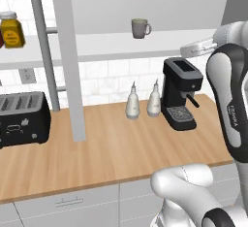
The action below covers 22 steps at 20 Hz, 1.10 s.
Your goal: Gather all objects into one cabinet and sort the glasses and bowls to opposite sides.
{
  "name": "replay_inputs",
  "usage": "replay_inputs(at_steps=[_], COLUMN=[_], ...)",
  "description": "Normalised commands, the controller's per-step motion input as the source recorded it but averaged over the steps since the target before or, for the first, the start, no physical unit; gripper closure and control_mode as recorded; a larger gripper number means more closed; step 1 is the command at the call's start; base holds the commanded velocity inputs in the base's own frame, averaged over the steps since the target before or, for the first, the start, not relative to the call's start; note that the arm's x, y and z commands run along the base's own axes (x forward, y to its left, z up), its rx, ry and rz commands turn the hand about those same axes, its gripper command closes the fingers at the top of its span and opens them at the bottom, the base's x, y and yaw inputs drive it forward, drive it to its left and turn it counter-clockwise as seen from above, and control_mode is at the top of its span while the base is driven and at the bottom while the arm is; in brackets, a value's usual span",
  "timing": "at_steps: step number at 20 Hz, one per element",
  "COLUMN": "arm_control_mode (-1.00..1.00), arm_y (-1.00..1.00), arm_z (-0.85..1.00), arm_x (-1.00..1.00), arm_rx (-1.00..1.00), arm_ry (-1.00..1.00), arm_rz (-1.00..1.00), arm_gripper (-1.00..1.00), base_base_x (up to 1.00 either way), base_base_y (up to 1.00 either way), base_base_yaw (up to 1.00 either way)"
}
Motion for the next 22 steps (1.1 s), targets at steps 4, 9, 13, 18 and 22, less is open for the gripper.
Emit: replay_inputs(at_steps=[4,9,13,18,22], arm_control_mode=[-1.00,-1.00,-1.00,-1.00,-1.00], arm_y=[0.00,0.00,0.04,0.02,0.00], arm_z=[0.00,0.04,-0.01,0.00,0.00], arm_x=[0.18,0.40,0.32,0.40,0.46], arm_rx=[0.00,0.00,-0.01,0.00,0.00], arm_ry=[0.00,0.00,0.01,0.00,0.00], arm_rz=[0.00,0.00,0.00,0.00,0.00], arm_gripper=[-1.00,-1.00,-1.00,-1.00,-1.00], base_base_x=[0.00,0.00,0.00,0.00,0.00], base_base_y=[0.00,0.00,0.00,0.00,0.00], base_base_yaw=[0.00,0.00,0.00,0.00,0.00])
